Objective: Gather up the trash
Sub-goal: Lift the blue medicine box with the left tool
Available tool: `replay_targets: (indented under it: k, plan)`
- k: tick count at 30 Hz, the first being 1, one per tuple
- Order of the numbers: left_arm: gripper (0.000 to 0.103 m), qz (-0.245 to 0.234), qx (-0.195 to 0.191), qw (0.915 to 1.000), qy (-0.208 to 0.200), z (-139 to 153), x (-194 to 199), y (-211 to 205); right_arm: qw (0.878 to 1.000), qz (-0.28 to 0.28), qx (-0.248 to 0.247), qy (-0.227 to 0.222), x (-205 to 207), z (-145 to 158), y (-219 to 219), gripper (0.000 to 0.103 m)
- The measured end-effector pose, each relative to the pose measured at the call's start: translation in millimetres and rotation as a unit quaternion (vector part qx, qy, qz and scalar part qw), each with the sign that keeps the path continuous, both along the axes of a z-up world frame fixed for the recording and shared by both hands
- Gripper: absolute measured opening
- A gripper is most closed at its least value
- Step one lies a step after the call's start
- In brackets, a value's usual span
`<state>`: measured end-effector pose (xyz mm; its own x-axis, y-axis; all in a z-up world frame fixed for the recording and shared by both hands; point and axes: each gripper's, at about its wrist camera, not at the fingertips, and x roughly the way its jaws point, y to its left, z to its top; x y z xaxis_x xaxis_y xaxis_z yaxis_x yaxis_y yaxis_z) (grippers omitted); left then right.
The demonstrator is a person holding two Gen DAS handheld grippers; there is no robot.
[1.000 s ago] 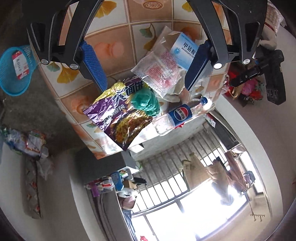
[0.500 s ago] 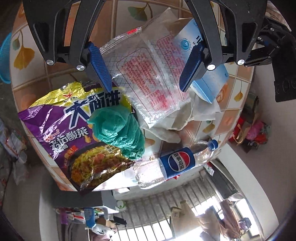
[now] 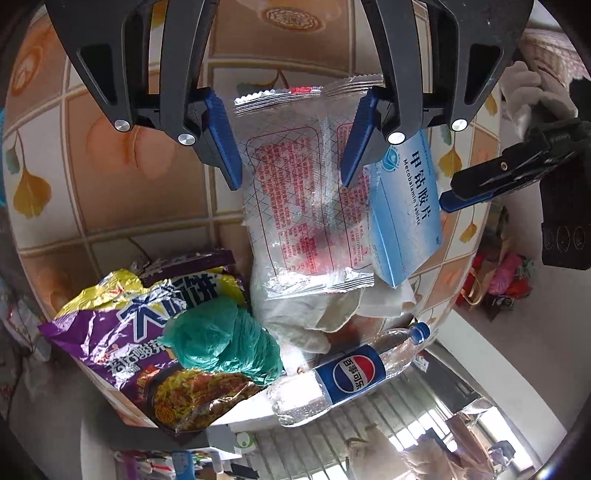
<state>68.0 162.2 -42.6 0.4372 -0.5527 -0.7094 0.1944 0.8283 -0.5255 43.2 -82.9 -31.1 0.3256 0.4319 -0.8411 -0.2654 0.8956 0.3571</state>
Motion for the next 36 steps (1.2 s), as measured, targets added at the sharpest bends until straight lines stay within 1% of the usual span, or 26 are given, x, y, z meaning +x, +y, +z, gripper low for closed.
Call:
replay_targets:
  k: [2,4,7,8,10,12,13,15,17,18,20,23,25,27,28,29,30,32,33,36]
  plan:
    - [0.050,0.009,0.018,0.9998,-0.008,2,2,1,1.000,0.003,0.014,0.010,-13,-2,4,0.049]
    - [0.053,0.016,0.033,0.9993,-0.011,3,5,2,0.999,0.004,0.031,0.019,-22,-2,6,0.047]
    - [0.058,0.015,0.044,0.9989,-0.005,5,5,0,0.999,-0.014,0.045,0.019,-27,0,-5,0.044]
    - [0.063,0.013,0.049,0.9987,-0.001,6,5,-2,0.999,-0.025,0.044,0.015,-28,2,-11,0.043]
    - [0.067,0.011,0.064,0.9979,0.007,8,4,-10,0.998,-0.046,0.031,-0.002,-28,9,-24,0.043]
    - [0.076,0.012,0.078,0.9968,0.007,9,2,-18,0.998,-0.063,0.015,-0.020,-28,16,-36,0.043]
    - [0.078,0.018,0.088,0.9960,0.006,11,1,-22,0.997,-0.070,0.006,-0.028,-29,18,-42,0.043]
    - [0.081,0.035,0.107,0.9936,-0.001,13,1,-30,0.996,-0.080,-0.014,-0.039,-26,18,-48,0.043]
    - [0.082,0.052,0.126,0.9907,0.003,9,7,-37,0.995,-0.085,-0.022,-0.039,-25,14,-52,0.043]
    - [0.083,0.066,0.132,0.9891,0.008,8,9,-39,0.995,-0.086,-0.024,-0.039,-25,11,-53,0.043]
    - [0.084,0.096,0.147,0.9845,0.003,7,13,-44,0.995,-0.087,-0.037,-0.043,-25,7,-53,0.044]
    - [0.084,0.120,0.180,0.9763,-0.012,4,20,-54,0.994,-0.087,-0.046,-0.042,-24,0,-54,0.048]
    - [0.084,0.131,0.204,0.9700,-0.019,2,22,-59,0.995,-0.083,-0.045,-0.039,-27,-2,-56,0.049]
    - [0.084,0.136,0.220,0.9657,-0.023,1,22,-62,0.995,-0.078,-0.049,-0.041,-27,-3,-55,0.055]
    - [0.084,0.139,0.227,0.9637,-0.023,1,22,-63,0.995,-0.077,-0.051,-0.043,-28,-2,-55,0.055]
    - [0.084,0.142,0.231,0.9622,-0.021,1,21,-64,0.995,-0.076,-0.052,-0.044,-28,-2,-55,0.058]
    - [0.084,0.148,0.234,0.9608,-0.020,1,21,-63,0.995,-0.075,-0.053,-0.045,-27,-2,-55,0.064]
    - [0.084,0.153,0.236,0.9594,-0.016,0,20,-62,0.995,-0.073,-0.054,-0.049,-27,-2,-55,0.068]
    - [0.084,0.149,0.237,0.9599,-0.010,-2,20,-63,0.995,-0.070,-0.054,-0.048,-27,-3,-54,0.070]
    - [0.083,0.143,0.241,0.9599,0.002,-8,20,-65,0.995,-0.067,-0.060,-0.043,-25,-8,-51,0.070]
